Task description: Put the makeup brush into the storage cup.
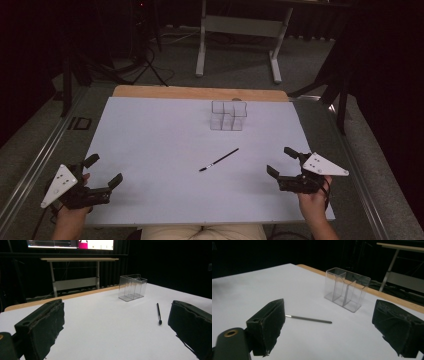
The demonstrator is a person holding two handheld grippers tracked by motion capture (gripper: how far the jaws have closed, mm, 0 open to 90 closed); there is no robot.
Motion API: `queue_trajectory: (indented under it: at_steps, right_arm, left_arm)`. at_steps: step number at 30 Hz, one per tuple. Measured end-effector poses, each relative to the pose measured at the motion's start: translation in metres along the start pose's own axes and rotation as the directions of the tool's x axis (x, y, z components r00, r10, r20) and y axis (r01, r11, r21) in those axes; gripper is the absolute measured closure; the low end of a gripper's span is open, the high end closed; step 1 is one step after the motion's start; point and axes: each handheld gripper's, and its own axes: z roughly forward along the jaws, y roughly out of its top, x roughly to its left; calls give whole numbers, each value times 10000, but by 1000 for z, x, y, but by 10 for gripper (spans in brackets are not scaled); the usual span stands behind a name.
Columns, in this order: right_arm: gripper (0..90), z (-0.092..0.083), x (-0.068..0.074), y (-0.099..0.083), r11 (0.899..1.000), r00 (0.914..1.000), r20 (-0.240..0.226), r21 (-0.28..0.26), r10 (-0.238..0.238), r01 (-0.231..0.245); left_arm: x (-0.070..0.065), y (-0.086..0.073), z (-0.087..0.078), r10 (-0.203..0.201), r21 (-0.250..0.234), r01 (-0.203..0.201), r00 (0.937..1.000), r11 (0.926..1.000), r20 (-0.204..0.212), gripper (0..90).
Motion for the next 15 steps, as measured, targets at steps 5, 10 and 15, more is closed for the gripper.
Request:
queue_trajectory:
  at_steps: [5,10,15]
  right_arm:
    - [114,0,3,3,9998,9997,-195,-95,-149,147]
    - [110,1,8,4,9986,9985,-193,76,-520,522]
    - [108,2,14,4,9969,9966,-211,48,-790,791]
  left_arm:
    - [1,0,-2,-84,-52,84,10000,10000,-14,16]
    - [0,0,-1,-56,-35,56,10000,10000,-14,16]
    - [-1,1,-2,3,-32,-3,10000,10000,-39,15]
